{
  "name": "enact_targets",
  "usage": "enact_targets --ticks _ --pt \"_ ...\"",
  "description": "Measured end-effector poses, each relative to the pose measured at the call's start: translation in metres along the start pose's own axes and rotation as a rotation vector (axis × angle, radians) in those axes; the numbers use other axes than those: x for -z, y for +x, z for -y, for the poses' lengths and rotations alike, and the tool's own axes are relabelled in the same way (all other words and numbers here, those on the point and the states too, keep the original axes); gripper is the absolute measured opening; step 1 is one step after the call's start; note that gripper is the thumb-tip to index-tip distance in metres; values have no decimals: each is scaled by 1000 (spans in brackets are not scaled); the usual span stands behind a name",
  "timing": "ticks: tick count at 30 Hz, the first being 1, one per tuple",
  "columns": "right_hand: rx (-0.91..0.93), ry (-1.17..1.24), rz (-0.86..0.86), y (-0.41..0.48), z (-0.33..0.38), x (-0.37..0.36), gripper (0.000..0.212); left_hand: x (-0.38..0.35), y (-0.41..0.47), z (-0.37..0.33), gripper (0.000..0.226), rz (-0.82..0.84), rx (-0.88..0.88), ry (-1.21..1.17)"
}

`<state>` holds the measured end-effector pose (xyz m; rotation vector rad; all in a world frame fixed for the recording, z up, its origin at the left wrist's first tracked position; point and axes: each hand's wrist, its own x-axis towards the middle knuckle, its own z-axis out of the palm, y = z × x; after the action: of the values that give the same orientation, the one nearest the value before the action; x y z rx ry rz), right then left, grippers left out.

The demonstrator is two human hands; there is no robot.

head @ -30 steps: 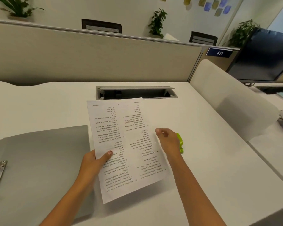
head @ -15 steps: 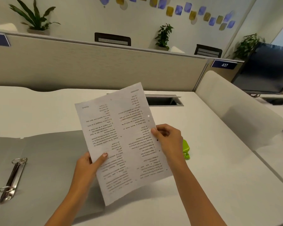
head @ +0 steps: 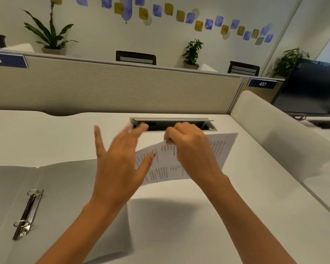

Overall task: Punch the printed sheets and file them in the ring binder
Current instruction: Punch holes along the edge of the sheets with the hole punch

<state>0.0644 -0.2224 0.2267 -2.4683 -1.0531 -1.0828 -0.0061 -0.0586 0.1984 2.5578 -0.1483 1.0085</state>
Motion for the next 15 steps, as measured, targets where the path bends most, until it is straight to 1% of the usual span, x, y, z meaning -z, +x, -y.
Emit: enact_targets --ticks 2,4,5,6,7,8,9,10,11,13,15 --pt "132 14 5 6 10 2 20 1 6 -11 47 88 17 59" --pt "232 19 -14 9 18 3 23 6 10 -21 33 275 149 -17" --pt "261 21 -23 10 20 3 24 8 12 -23 31 356 215 -38" --pt "276 26 -29 11 21 2 24 9 12 -21 31 411 233 -11" --pt "279 35 -33 10 21 0 22 10 11 -19 31 427 230 2" --pt "271 44 -38 8 20 -3 19 10 10 -15 31 405 222 -25" --pt "249 55 -51 4 20 -6 18 9 7 -10 29 340 200 -80" --pt "212 71 -74 -1 21 -8 23 8 4 -5 27 282 182 -139" --pt "166 90 -112 -6 22 -10 31 8 2 0 27 259 192 -185" --pt "67 114 -238 -20 24 -14 41 6 -2 9 23 267 297 -306" --pt "-45 119 -358 -37 25 -20 38 2 -6 19 18 259 421 -431"
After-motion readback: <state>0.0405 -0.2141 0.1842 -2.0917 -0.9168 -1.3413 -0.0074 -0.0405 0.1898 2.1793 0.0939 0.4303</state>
